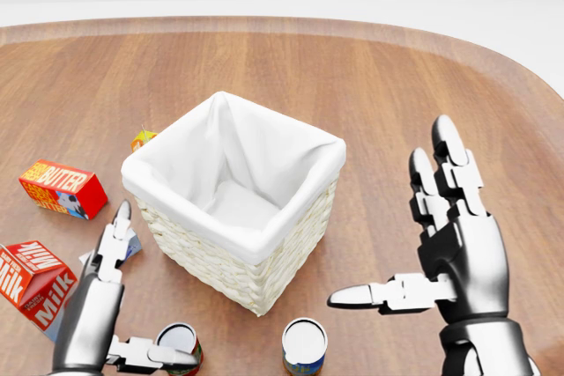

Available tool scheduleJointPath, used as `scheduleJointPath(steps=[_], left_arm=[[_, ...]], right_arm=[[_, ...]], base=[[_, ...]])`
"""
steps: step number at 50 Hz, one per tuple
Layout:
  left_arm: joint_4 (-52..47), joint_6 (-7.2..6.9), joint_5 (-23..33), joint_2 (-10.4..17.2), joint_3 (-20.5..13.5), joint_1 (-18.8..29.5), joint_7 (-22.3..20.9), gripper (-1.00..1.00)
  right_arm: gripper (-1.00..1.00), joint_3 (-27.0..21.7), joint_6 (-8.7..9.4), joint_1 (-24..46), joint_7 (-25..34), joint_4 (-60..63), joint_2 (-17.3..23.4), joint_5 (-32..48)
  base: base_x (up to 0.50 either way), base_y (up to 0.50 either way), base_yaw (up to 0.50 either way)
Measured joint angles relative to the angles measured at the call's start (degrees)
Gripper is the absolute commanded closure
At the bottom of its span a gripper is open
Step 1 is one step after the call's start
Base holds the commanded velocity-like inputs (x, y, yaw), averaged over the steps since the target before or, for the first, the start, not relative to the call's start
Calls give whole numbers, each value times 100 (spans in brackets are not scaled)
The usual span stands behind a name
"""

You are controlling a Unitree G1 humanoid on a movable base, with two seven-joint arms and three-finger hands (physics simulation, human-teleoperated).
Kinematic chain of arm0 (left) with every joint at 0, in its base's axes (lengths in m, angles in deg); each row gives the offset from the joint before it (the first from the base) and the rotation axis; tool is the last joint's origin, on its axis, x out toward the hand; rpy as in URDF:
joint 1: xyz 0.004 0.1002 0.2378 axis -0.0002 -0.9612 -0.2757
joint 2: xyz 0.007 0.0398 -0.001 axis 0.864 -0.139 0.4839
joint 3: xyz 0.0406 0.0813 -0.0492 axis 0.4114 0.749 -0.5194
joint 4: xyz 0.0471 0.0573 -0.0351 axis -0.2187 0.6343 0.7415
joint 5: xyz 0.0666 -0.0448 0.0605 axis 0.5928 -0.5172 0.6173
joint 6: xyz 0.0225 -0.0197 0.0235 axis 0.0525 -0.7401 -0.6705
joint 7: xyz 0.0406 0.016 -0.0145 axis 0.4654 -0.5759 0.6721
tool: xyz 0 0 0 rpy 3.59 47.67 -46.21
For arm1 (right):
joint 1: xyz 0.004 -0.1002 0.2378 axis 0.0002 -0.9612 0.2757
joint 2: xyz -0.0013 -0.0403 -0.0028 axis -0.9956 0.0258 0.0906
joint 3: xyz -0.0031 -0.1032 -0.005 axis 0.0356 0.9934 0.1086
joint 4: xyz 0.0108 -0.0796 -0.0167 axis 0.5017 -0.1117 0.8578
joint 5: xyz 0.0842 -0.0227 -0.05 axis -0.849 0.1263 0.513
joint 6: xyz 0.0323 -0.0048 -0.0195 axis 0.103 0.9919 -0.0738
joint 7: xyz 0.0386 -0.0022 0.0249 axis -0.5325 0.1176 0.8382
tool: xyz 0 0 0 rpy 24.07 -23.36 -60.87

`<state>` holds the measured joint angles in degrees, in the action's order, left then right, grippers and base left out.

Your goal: Pick up the tomato sauce, and put it in the basket.

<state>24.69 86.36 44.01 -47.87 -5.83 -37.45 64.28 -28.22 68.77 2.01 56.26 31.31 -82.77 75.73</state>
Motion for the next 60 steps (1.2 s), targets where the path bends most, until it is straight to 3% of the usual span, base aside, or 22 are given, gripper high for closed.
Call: scheduleJointPath(steps=[47, 60], left_arm=[[167, 0, 400, 17, 96, -186, 218, -98], [650, 0, 476, 53, 120, -25, 422, -98]], right_arm=[[-100, 26, 0, -5, 0, -88, -8, 22], [-100, 27, 0, -12, 0, -79, -9, 19]], base=[[0, 0, 0], [0, 0, 0]])
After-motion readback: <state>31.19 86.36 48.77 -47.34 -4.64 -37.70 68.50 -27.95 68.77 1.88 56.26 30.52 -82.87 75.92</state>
